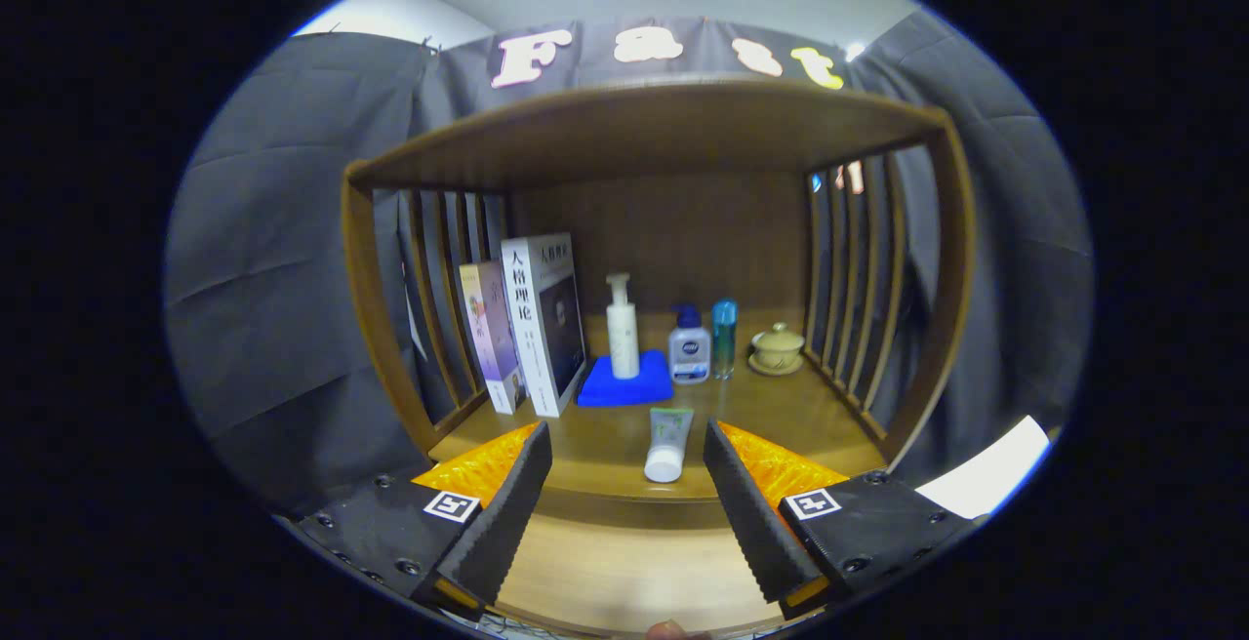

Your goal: Pull open the drawer, take out the items inside it, and place them on the countertop above the cabinet.

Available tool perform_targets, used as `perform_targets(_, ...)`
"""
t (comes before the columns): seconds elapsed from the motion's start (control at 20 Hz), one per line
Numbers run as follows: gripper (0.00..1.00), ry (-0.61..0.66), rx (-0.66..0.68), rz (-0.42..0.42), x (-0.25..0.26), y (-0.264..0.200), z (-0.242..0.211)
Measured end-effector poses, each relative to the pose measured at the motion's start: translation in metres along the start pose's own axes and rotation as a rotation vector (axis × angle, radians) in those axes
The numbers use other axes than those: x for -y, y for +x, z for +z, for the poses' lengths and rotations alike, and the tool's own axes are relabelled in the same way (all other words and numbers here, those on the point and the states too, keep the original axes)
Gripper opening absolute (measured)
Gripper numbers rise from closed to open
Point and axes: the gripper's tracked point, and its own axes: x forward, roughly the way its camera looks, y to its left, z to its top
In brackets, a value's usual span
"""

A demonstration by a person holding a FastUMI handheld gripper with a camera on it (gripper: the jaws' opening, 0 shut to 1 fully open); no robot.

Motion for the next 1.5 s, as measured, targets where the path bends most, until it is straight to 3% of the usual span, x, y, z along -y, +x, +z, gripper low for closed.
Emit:
perform_targets(0.2, 0.98, -0.03, 0.142, -0.053, 0.004, -0.046, -0.003)
perform_targets(0.5, 0.98, 0.007, 0.179, -0.1, 0.009, -0.089, -0.046)
perform_targets(0.85, 0.98, 0.066, 0.102, -0.101, 0.003, -0.114, -0.124)
perform_targets(1.5, 0.98, -0.003, -0.057, -0.09, -0.014, -0.12, -0.245)
